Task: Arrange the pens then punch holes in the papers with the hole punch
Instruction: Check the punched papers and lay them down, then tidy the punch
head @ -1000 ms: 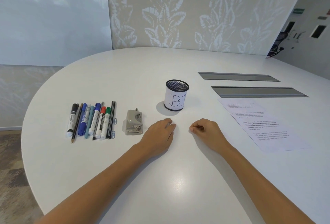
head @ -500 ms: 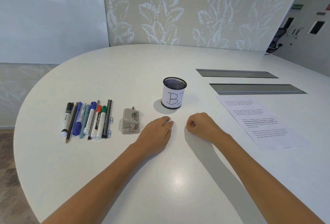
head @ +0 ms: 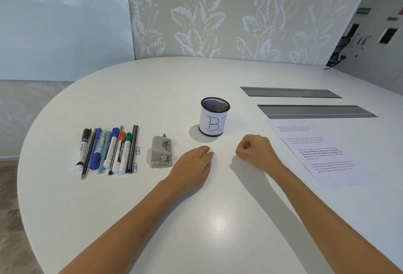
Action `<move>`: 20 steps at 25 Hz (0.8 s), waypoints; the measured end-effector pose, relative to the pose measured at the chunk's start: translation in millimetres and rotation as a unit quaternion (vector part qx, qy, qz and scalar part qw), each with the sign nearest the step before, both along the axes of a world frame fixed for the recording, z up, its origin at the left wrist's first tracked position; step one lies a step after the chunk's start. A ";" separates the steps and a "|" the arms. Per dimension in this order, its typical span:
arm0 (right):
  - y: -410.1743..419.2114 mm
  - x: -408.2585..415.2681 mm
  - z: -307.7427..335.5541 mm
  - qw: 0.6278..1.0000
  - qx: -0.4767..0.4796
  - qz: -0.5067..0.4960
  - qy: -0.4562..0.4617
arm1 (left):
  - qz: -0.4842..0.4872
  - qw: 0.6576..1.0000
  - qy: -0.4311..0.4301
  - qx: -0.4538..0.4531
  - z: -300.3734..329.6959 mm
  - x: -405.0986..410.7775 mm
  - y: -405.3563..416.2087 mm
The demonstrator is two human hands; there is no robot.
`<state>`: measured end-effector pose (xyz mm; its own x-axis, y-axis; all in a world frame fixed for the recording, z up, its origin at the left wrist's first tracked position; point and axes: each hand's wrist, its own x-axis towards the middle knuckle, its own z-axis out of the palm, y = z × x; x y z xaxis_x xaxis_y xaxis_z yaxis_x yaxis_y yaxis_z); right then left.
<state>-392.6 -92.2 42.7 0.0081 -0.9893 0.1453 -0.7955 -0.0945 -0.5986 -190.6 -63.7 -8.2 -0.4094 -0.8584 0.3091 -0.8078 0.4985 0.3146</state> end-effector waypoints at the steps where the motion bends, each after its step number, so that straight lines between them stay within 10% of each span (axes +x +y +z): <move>1: -2.7 -2.8 8.2 0.998 0.009 -0.023 -0.066 | -0.002 1.000 0.001 -0.003 -0.1 0.0 0.0; 6: -42.3 0.4 66.2 0.978 -0.011 0.001 -0.208 | -0.006 1.000 0.005 0.005 -0.1 1.2 -1.2; 20: -122.9 62.1 113.3 0.992 0.047 0.082 0.079 | -0.011 1.000 0.014 0.016 -0.9 2.4 0.2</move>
